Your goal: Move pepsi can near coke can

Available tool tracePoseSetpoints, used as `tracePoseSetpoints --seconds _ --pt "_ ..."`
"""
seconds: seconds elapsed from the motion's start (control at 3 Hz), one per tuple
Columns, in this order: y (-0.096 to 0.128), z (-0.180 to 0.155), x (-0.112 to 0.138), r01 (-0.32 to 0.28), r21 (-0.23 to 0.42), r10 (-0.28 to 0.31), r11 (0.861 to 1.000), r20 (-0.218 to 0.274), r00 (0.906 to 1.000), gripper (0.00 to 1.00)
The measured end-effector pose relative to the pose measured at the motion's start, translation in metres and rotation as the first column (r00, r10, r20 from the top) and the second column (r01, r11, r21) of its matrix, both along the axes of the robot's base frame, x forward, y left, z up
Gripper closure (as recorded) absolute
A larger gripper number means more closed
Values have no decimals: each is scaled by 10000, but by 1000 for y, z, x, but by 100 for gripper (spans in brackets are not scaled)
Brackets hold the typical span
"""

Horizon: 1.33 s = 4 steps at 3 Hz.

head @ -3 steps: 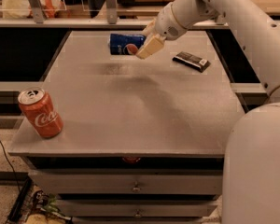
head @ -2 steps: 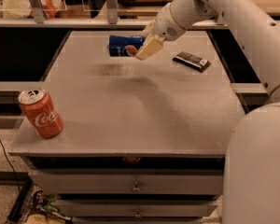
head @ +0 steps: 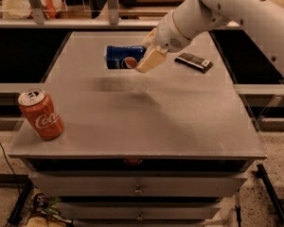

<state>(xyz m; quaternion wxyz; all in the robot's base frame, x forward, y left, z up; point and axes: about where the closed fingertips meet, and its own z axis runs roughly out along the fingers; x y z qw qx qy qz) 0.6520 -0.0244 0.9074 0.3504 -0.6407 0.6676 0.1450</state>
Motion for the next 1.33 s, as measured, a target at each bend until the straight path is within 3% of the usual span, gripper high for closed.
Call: tracePoseSetpoints --seconds 0.67,1.33 --pt "45 -18 -59 -797 352 814 9962 -504 9954 100" --pt "92 -31 -90 -1295 542 1338 9901 -846 9874 100"
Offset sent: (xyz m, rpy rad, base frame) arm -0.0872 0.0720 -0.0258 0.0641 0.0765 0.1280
